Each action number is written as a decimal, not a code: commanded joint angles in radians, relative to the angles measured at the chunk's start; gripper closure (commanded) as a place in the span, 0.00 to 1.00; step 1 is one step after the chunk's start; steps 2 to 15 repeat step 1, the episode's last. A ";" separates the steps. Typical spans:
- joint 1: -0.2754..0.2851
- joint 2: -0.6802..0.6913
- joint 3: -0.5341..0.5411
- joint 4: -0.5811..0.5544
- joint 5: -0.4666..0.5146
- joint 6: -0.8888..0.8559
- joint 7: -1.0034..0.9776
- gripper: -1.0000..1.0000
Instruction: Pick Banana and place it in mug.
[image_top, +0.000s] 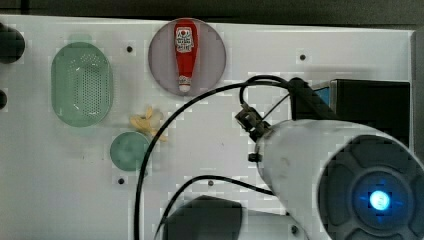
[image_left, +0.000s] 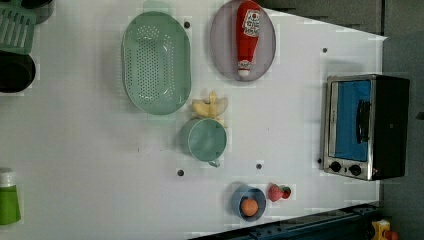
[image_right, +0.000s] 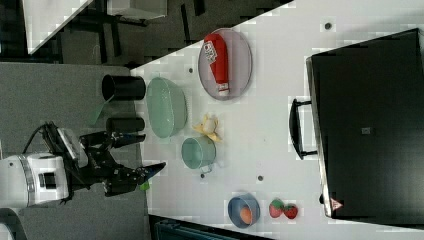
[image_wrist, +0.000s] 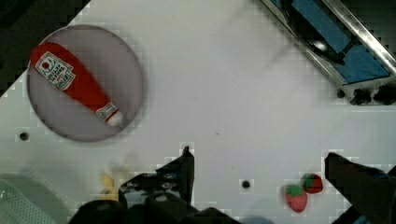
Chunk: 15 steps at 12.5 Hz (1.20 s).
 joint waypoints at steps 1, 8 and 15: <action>0.028 -0.002 0.012 -0.014 0.003 -0.062 0.048 0.00; 0.028 -0.002 0.012 -0.014 0.003 -0.062 0.048 0.00; 0.028 -0.002 0.012 -0.014 0.003 -0.062 0.048 0.00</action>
